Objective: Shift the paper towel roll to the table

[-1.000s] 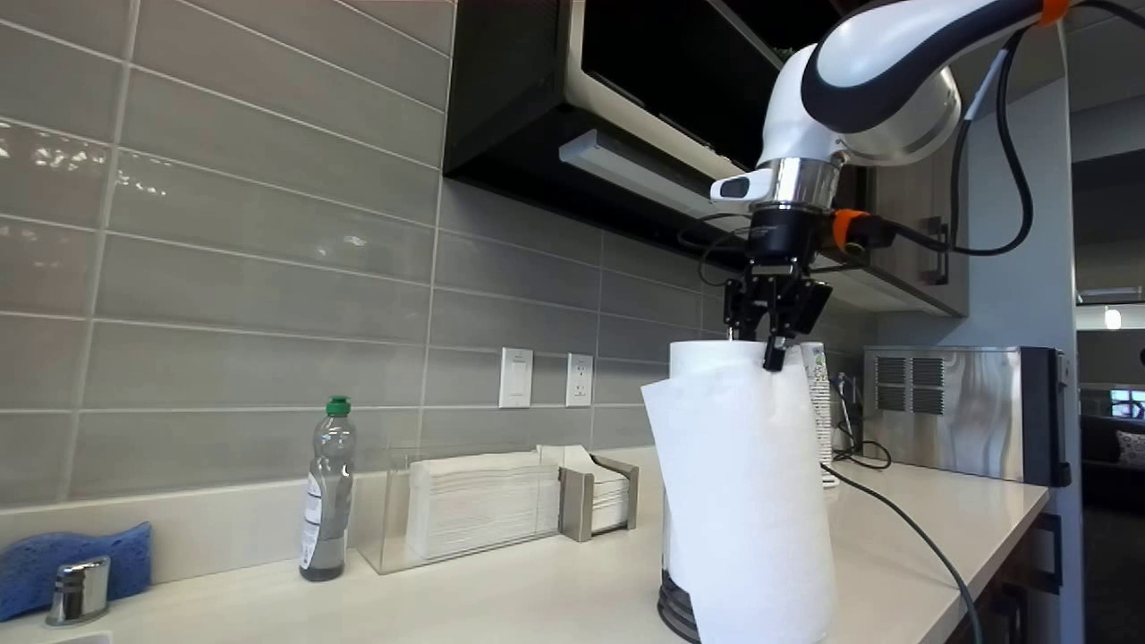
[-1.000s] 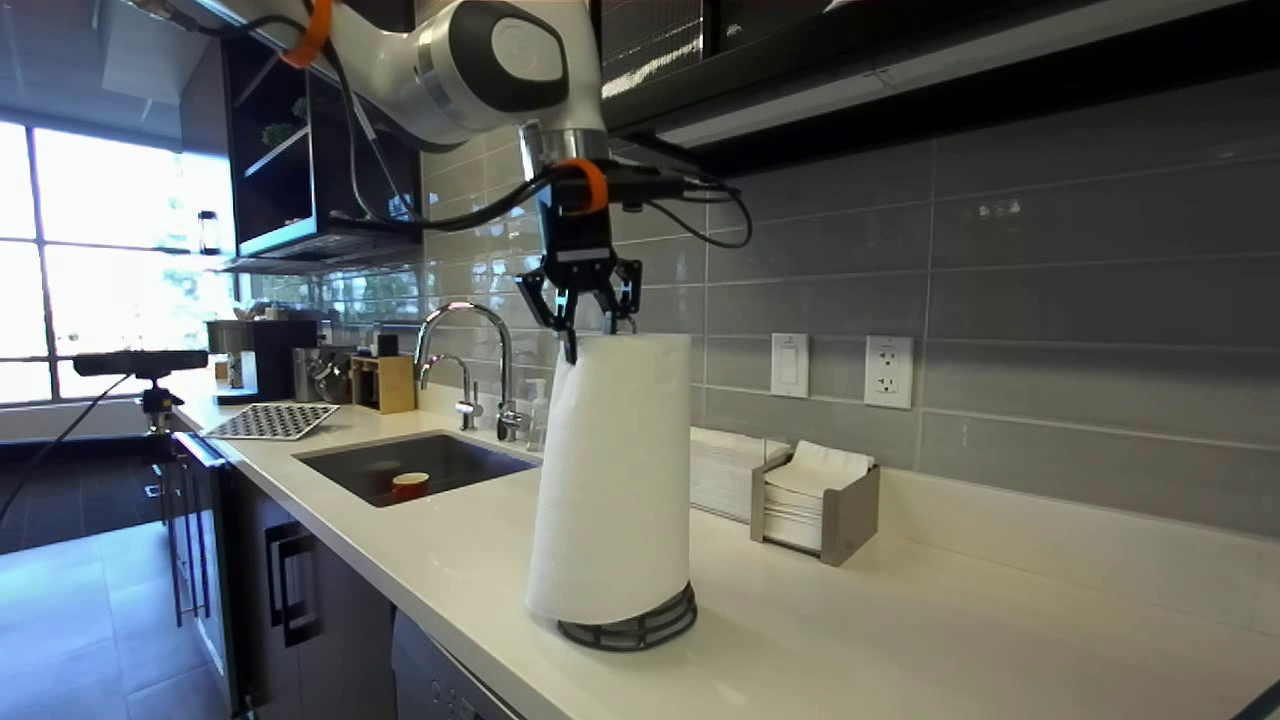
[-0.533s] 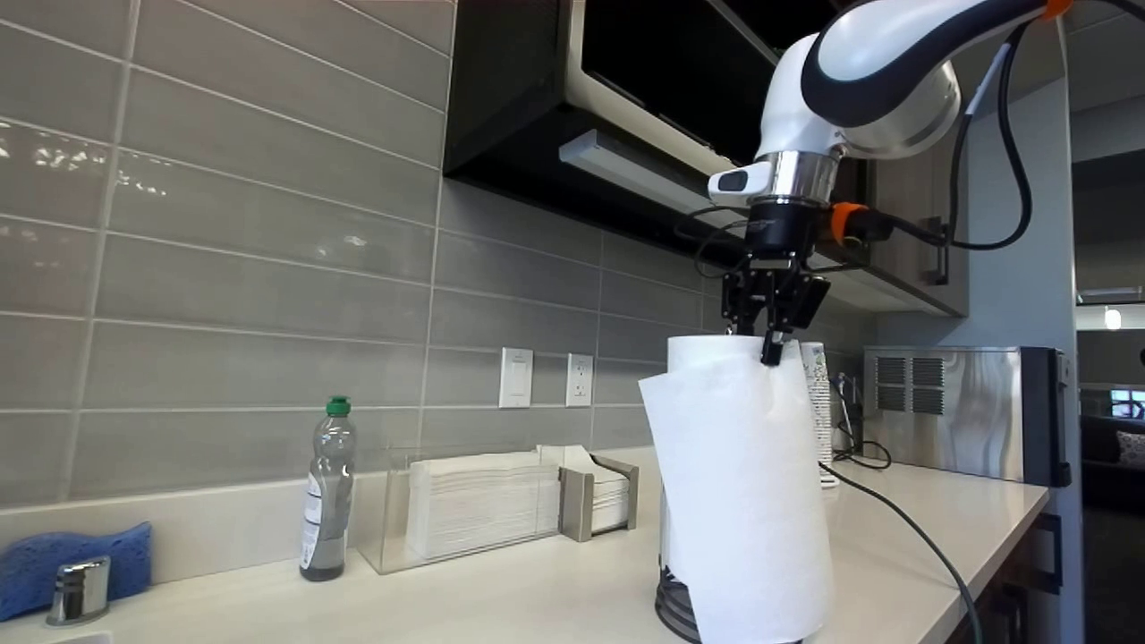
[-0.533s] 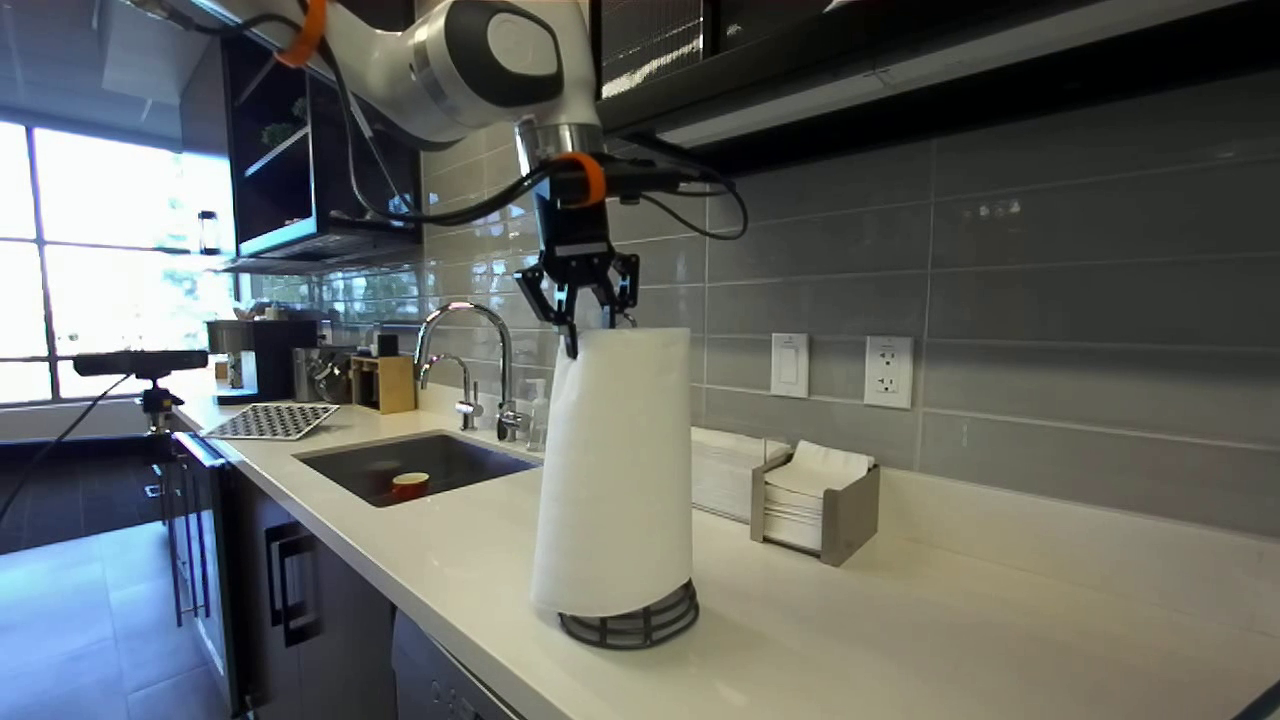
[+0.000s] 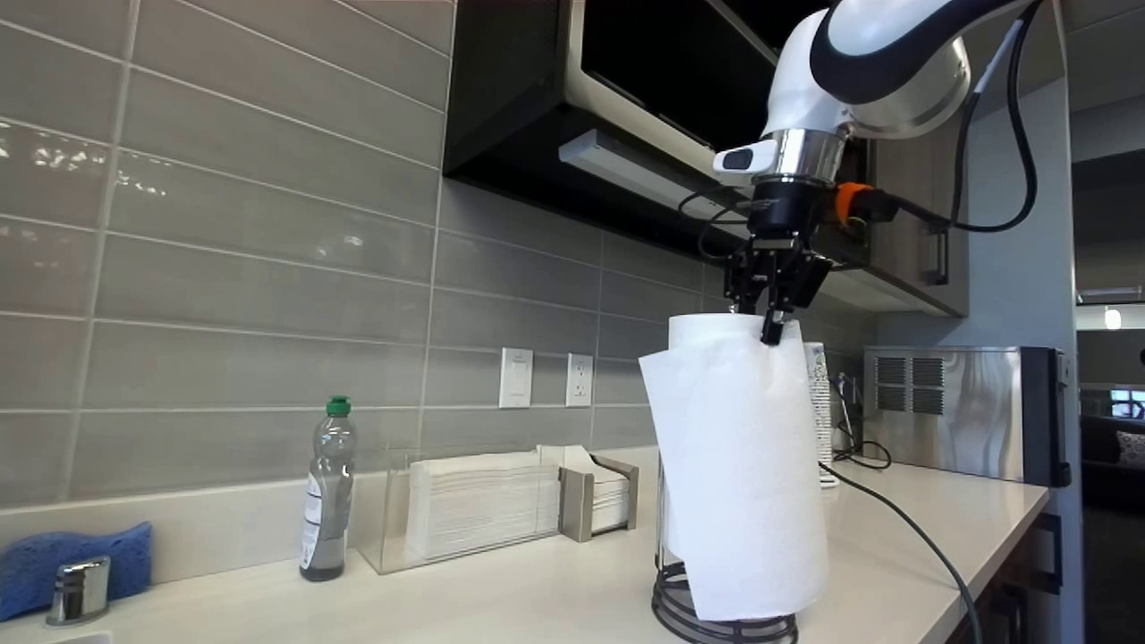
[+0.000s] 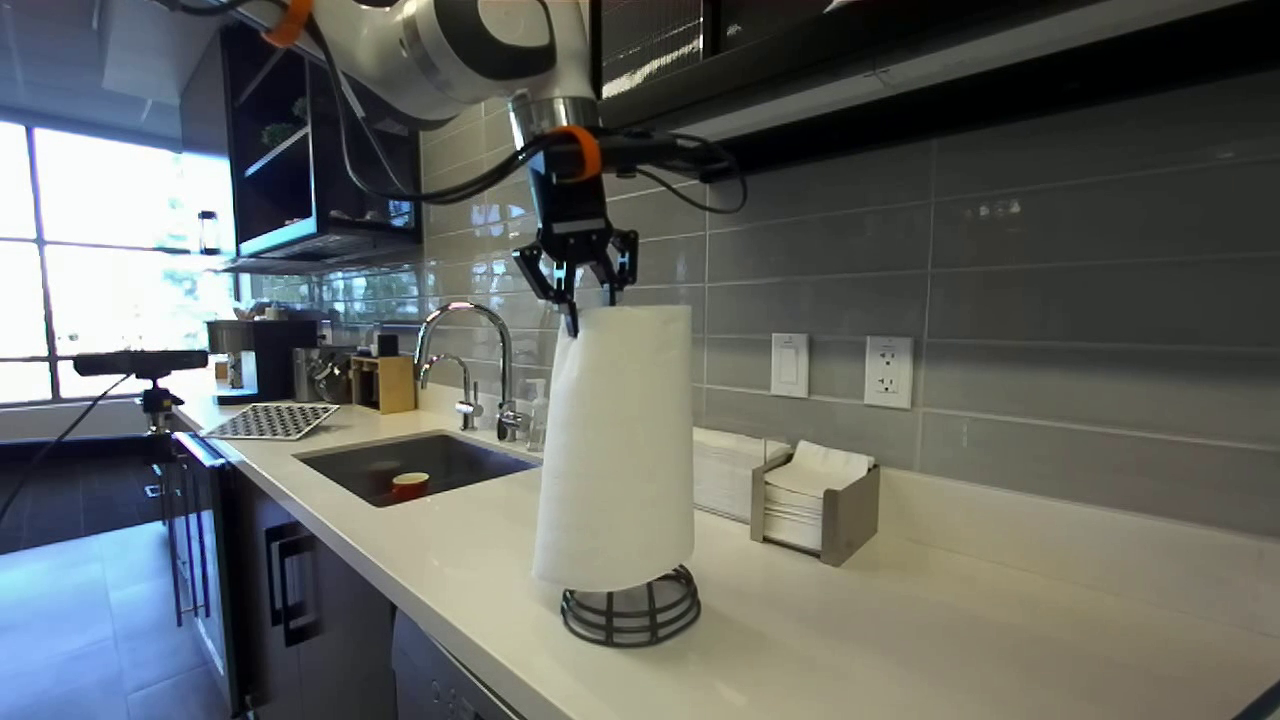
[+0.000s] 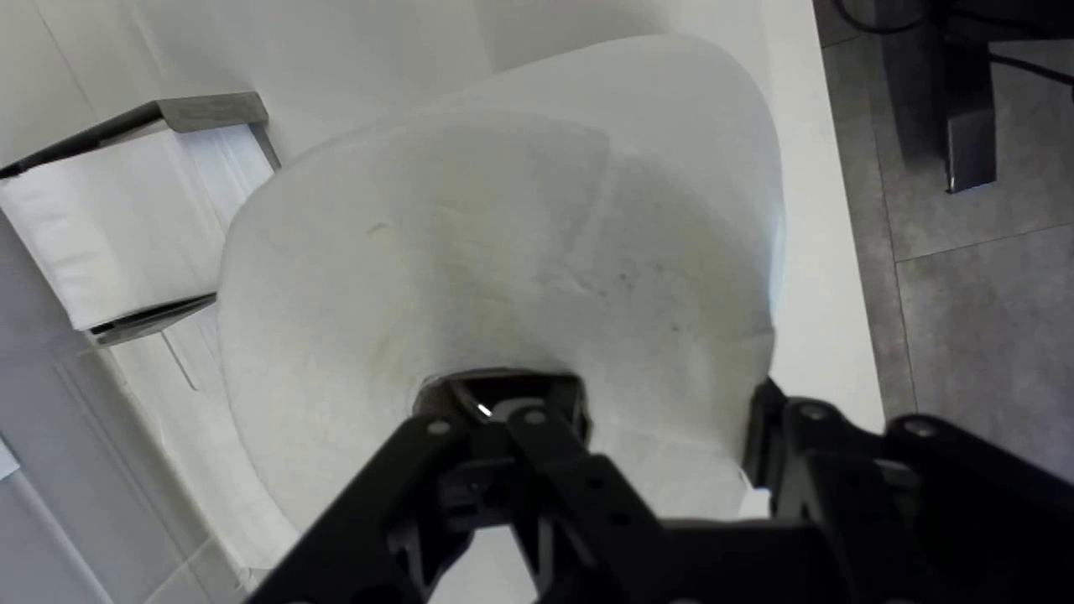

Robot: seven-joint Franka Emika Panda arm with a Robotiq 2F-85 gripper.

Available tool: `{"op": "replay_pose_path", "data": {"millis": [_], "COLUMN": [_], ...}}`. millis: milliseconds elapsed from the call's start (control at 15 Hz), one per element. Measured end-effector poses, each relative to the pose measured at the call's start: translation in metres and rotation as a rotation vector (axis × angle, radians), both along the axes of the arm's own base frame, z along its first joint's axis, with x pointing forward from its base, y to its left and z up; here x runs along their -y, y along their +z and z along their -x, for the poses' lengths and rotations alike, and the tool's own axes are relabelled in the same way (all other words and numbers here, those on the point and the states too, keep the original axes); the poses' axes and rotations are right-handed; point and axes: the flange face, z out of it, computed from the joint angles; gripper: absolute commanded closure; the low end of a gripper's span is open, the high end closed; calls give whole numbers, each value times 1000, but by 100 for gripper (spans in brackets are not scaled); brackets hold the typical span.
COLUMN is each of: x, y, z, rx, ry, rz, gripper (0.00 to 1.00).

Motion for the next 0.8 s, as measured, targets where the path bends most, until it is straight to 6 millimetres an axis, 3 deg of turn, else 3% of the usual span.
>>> {"op": "replay_pose_path", "data": {"millis": [800], "x": [-11], "y": [65], "z": [7], "rx": [31], "ry": [-69], "rz": [47], "gripper": [82]}}
